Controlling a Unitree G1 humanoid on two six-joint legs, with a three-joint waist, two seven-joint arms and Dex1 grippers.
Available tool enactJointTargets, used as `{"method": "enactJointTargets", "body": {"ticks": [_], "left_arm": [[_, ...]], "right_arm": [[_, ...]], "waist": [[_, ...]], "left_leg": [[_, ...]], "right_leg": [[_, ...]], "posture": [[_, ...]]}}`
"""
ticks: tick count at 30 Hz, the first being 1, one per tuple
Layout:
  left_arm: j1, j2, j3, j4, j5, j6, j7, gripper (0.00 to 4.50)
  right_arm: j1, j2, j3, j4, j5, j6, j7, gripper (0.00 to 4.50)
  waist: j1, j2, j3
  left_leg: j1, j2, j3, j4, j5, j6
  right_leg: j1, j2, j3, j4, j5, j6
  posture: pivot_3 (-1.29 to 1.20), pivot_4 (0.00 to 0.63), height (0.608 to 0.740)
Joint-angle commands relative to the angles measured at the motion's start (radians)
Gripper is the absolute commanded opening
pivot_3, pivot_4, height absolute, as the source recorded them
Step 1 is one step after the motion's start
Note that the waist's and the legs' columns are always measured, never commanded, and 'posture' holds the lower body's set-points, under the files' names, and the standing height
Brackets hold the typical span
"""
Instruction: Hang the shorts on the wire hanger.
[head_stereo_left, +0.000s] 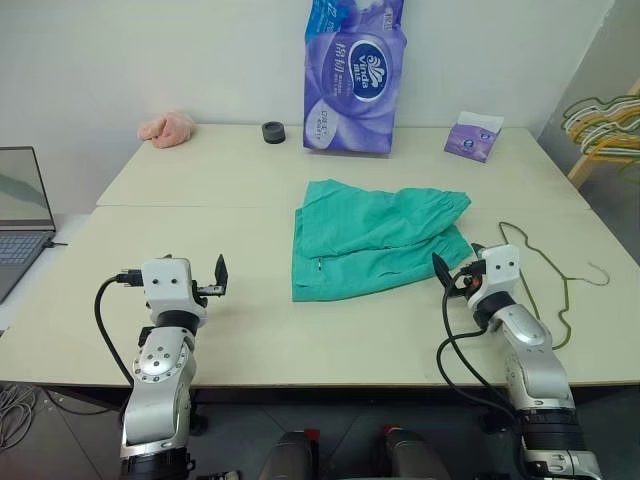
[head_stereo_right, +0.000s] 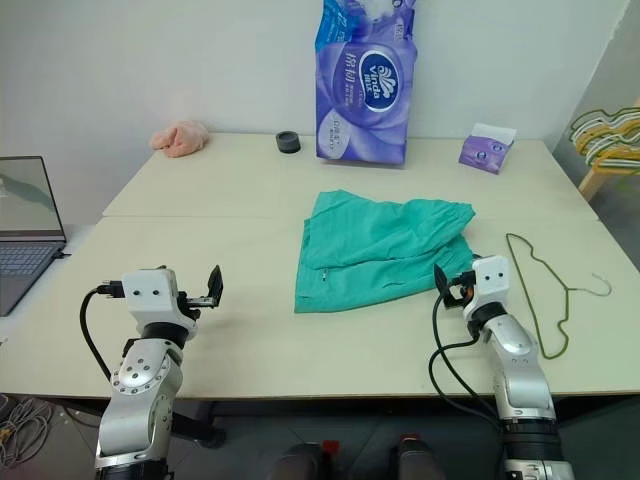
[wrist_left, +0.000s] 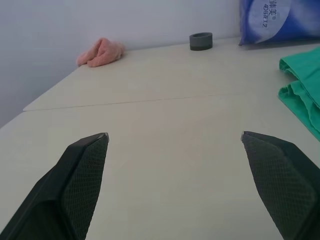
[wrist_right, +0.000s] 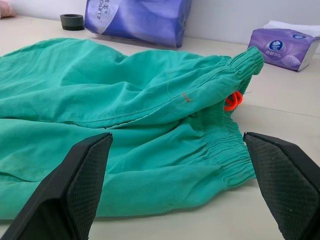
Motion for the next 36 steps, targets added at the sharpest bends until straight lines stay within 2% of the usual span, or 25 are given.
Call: {"method": "enactJointTargets", "body": {"ticks": [1, 22, 32, 36], "left_arm": [[-0.008, 0.026, -0.010, -0.039, 0.014, -0.014, -0.020, 4.50], [-0.024, 0.047, -0.028, -0.018, 0.000, -0.035, -0.093, 4.50], [-0.028, 0.036, -0.045, -0.027, -0.097, -0.050, -0.218, 4.50], [-0.029, 0.071, -0.111, -0.040, -0.129, -0.034, -0.329, 4.50]], "right_arm": [[-0.014, -0.006, -0.016, -0.017, 0.007, -0.022, -0.007, 4.47], [0.011, -0.004, -0.018, -0.040, 0.008, -0.023, -0.010, 4.47], [0.038, -0.011, -0.018, -0.077, 0.004, -0.024, -0.011, 4.47], [0.063, -0.040, -0.011, -0.143, 0.068, 0.007, 0.082, 4.47]], "waist": [[0.000, 0.000, 0.000], [-0.001, 0.000, 0.000], [-0.003, 0.000, 0.000], [-0.005, 0.000, 0.000]], "left_leg": [[0.000, 0.000, 0.000, 0.000, 0.000, 0.000], [0.001, 0.000, 0.002, -0.001, 0.000, 0.000], [0.002, 0.000, 0.003, -0.001, 0.000, 0.000], [0.003, 0.000, 0.005, -0.001, 0.000, 0.000]], "right_leg": [[0.000, 0.000, 0.000, 0.000, 0.000, 0.000], [0.000, 0.000, 0.002, 0.000, -0.001, 0.001], [0.000, 0.000, 0.003, 0.000, -0.001, 0.002], [0.000, 0.000, 0.005, 0.000, -0.003, 0.004]], "posture": [[0.07, 0.079, 0.740], [0.04, 0.077, 0.740], [0.00, 0.083, 0.740], [-0.03, 0.087, 0.740]]}}
